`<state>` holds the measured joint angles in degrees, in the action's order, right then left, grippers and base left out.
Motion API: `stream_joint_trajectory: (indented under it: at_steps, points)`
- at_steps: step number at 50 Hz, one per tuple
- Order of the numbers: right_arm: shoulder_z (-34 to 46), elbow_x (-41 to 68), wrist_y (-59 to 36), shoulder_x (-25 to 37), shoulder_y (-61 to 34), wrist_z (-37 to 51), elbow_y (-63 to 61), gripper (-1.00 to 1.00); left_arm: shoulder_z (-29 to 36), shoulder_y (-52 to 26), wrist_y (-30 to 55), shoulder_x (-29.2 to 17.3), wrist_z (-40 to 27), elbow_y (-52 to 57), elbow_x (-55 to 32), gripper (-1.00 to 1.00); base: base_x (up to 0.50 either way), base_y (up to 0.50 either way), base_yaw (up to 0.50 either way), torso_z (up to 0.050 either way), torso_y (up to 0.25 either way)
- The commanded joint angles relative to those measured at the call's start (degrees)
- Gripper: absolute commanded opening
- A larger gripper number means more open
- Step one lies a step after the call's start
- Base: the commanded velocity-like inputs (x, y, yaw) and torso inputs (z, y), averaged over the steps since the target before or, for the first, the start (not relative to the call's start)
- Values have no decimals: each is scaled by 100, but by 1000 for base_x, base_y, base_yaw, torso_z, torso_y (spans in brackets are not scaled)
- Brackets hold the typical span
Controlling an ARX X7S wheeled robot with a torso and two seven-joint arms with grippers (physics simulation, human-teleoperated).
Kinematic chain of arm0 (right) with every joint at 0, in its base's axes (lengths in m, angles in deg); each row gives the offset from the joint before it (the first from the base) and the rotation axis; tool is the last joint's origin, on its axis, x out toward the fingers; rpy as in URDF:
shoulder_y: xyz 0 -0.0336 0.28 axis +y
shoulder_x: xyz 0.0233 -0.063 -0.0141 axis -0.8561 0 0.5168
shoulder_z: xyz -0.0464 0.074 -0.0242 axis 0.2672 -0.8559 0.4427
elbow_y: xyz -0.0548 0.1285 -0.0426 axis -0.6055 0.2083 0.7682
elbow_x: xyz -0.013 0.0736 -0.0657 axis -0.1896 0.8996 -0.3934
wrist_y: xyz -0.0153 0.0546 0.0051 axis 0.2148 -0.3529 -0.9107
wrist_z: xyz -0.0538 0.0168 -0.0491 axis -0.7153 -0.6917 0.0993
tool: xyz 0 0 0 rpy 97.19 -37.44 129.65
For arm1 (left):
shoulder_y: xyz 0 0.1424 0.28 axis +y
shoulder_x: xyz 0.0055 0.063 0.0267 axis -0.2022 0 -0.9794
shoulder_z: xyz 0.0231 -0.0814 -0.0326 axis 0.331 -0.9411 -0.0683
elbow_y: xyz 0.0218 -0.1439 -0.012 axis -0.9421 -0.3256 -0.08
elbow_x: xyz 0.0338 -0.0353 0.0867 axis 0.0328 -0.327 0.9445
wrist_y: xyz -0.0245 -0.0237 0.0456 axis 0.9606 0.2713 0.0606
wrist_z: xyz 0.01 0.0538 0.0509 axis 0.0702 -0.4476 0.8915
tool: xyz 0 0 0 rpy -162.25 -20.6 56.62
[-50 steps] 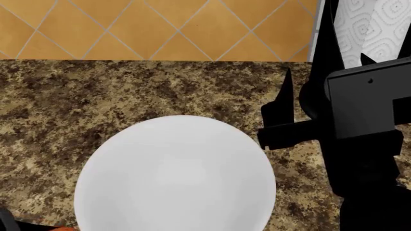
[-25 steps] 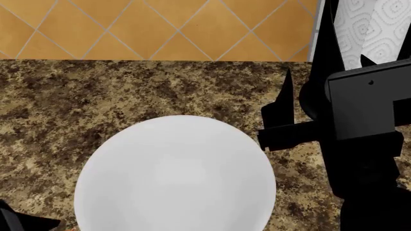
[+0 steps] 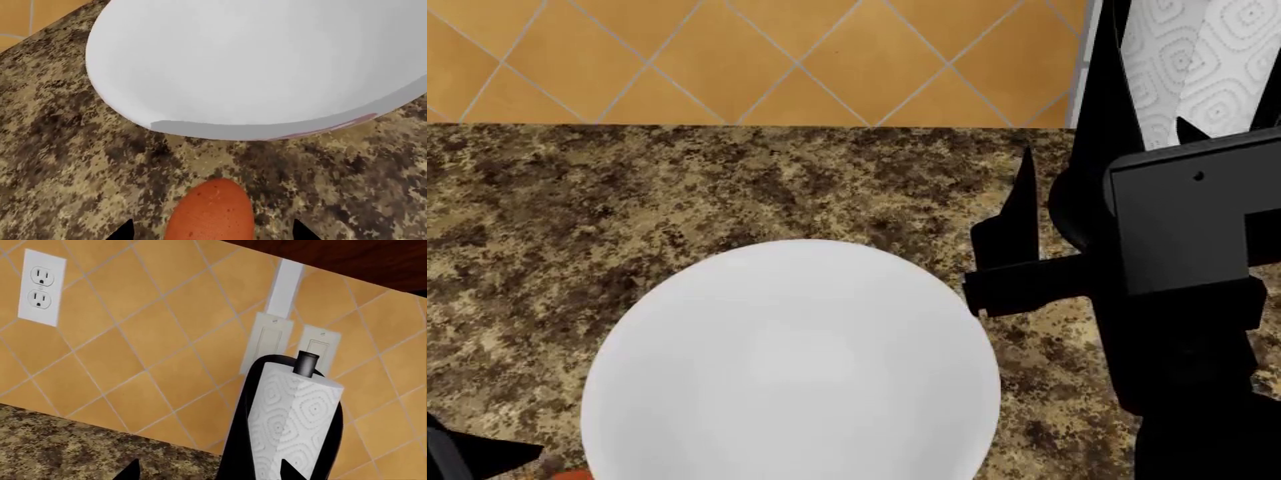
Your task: Place the eggs and milk next to the bowl.
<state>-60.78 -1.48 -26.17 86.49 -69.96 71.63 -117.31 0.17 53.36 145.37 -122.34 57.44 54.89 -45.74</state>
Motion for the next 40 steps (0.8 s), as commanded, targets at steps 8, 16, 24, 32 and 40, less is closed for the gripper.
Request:
stream_joint_trajectory:
  at_steps: [8,16,24,32,40]
  points:
    - [-27,46,16,0,34,24,-36,100,-890,167,210,-342,-380,593,-872,100,0,0,0,0,0]
    - [-18,51,41,3,37,28,-23,100,-1381,453,168,-540,-561,827,-1260,100,0,0,0,0,0]
    - [-31,69,65,-4,48,31,-24,100,-2167,1157,-34,-814,-703,949,-1550,100,0,0,0,0,0]
    - [-73,101,58,22,73,34,-61,100,-2908,1723,-134,-946,-812,1035,-1864,100,0,0,0,0,0]
    - [-82,110,128,24,98,16,-26,100,-3758,2251,-131,-988,-928,1093,-2176,100,0,0,0,0,0]
